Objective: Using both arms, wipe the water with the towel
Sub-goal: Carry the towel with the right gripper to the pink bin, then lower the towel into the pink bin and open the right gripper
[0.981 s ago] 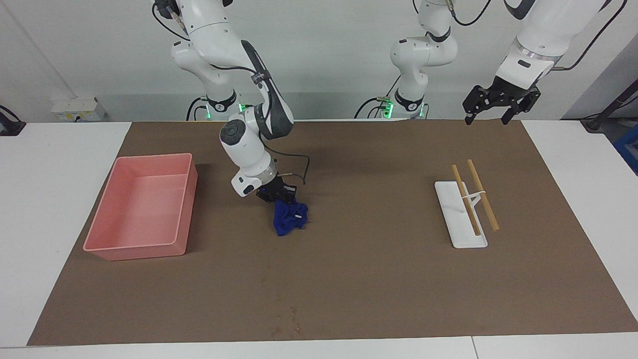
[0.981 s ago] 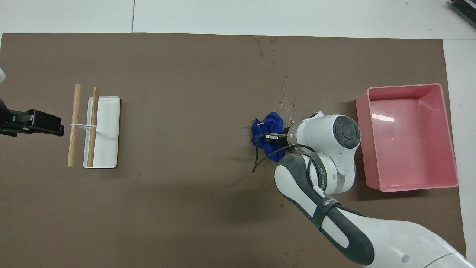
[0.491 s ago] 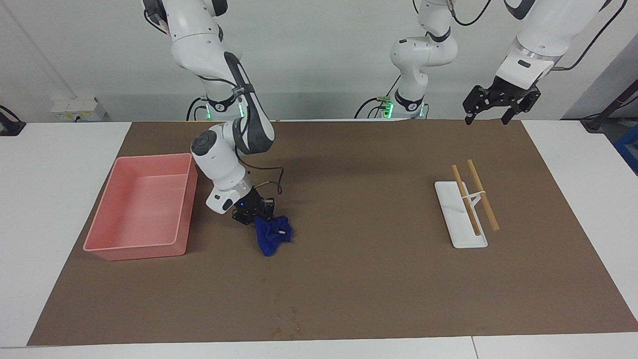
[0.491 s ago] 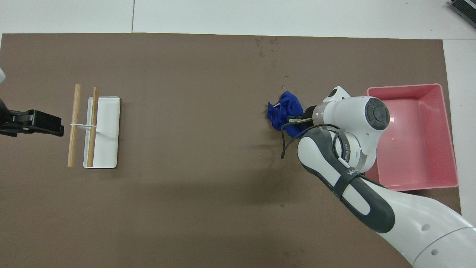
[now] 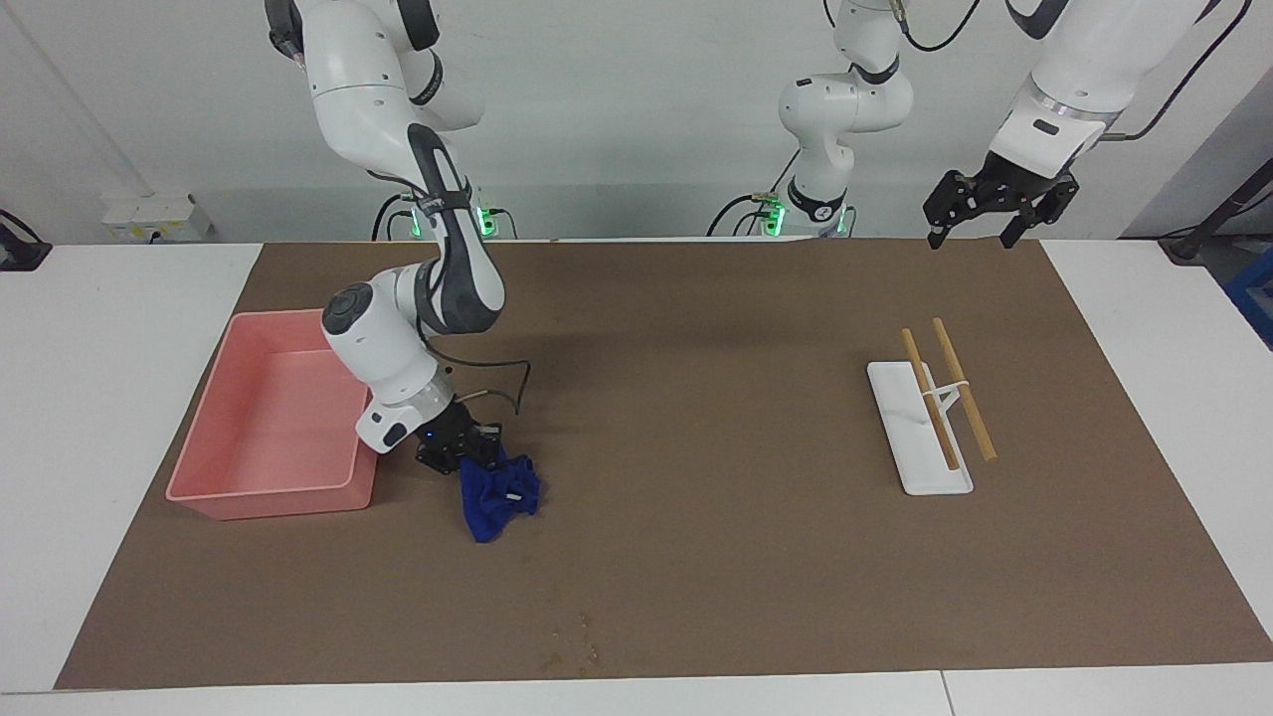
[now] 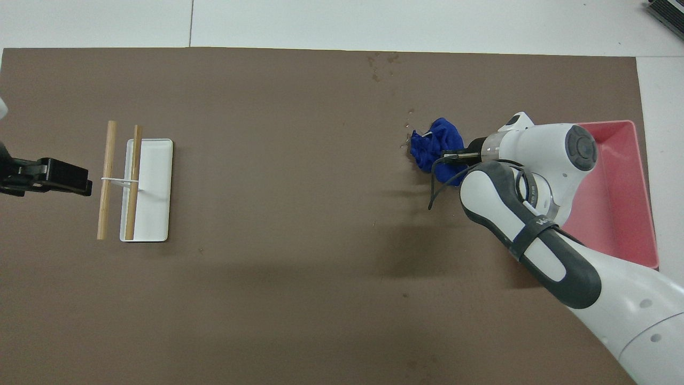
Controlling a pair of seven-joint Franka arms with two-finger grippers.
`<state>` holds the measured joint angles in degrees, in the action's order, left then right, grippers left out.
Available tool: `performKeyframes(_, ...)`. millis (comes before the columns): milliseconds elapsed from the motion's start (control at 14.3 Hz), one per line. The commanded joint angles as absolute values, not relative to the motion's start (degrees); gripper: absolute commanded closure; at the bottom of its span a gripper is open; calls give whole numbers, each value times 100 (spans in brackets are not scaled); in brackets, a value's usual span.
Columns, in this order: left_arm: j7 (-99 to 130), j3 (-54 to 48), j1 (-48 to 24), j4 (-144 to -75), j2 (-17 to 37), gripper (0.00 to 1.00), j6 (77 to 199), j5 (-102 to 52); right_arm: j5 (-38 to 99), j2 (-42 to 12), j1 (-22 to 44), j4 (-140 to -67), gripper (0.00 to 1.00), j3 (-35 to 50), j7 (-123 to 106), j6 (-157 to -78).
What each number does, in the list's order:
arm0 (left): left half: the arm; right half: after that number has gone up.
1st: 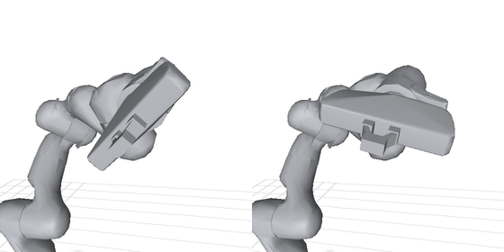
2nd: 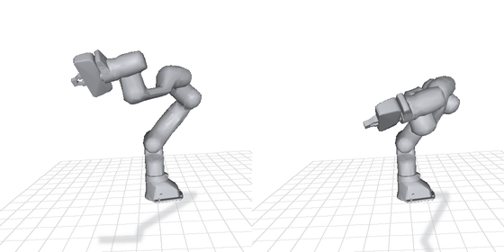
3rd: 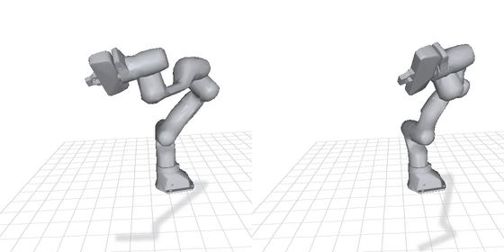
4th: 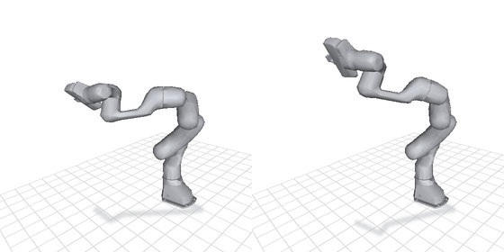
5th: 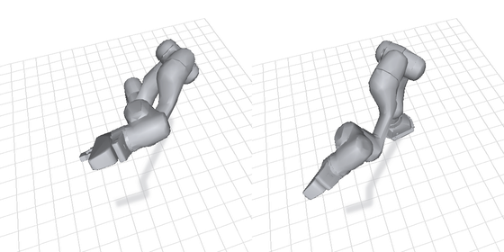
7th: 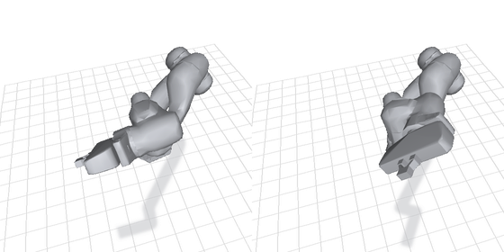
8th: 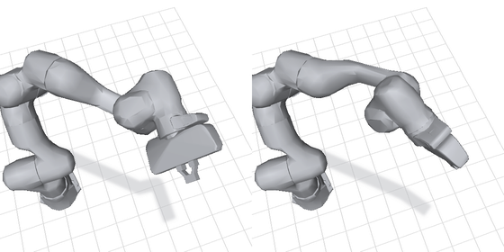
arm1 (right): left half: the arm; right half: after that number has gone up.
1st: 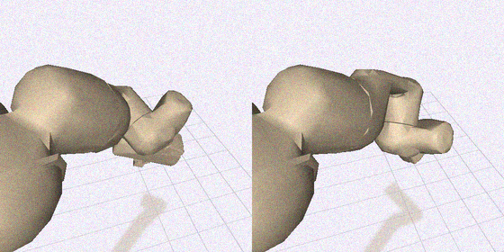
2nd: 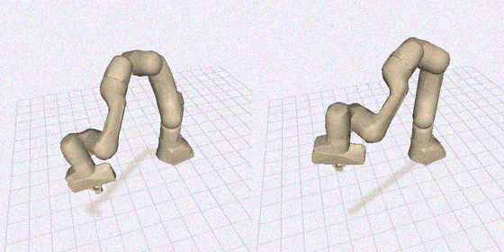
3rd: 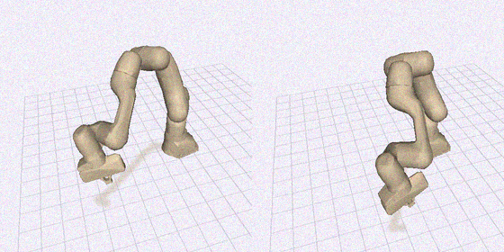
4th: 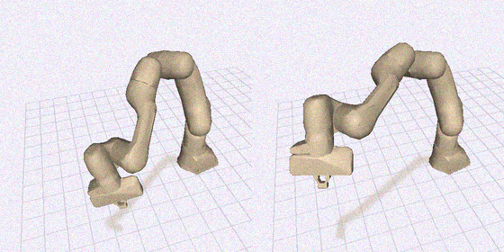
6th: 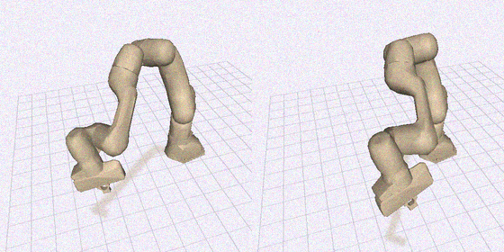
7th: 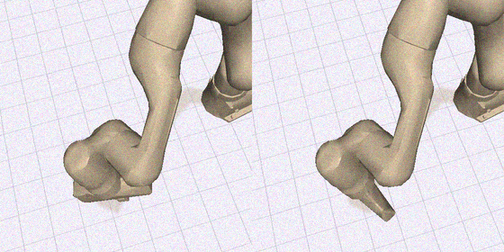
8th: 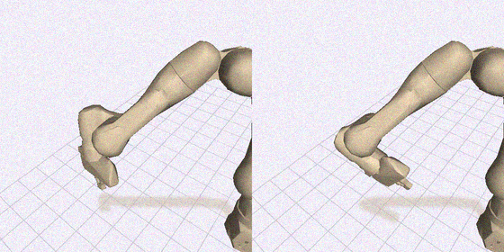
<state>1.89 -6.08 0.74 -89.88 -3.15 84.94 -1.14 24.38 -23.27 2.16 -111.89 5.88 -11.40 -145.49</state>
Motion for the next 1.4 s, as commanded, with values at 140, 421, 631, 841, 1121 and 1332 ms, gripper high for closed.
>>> performKeyframes(140, 220, -659, 132, -9044, -413, 0, 8420, -18, 2285, -2041, -290, -11285, 100, 510, -1109, -13713)
performKeyframes(421, 220, -659, 132, -9044, -413, 0, 8420, -18, 2171, -908, -579, -11285, 100, 492, -537, -12195)
performKeyframes(631, 220, -659, 132, -9044, -413, 0, 8420, -18, 1707, -12, -922, -11268, 100, 483, -527, -11200)
performKeyframes(841, 220, -659, 132, -9044, -413, 0, 8420, -18, 1267, 465, -1334, -11259, 100, 483, -588, -10627)
performKeyframes(1121, 220, -659, 132, -9044, -413, 0, 8420, -18, 164, 580, -1714, -11364, 100, 492, -695, -10494)
performKeyframes(1332, 220, -659, 132, -9044, -413, 0, 8420, -18, -290, 510, -1854, -11802, 100, 492, -659, -10897)
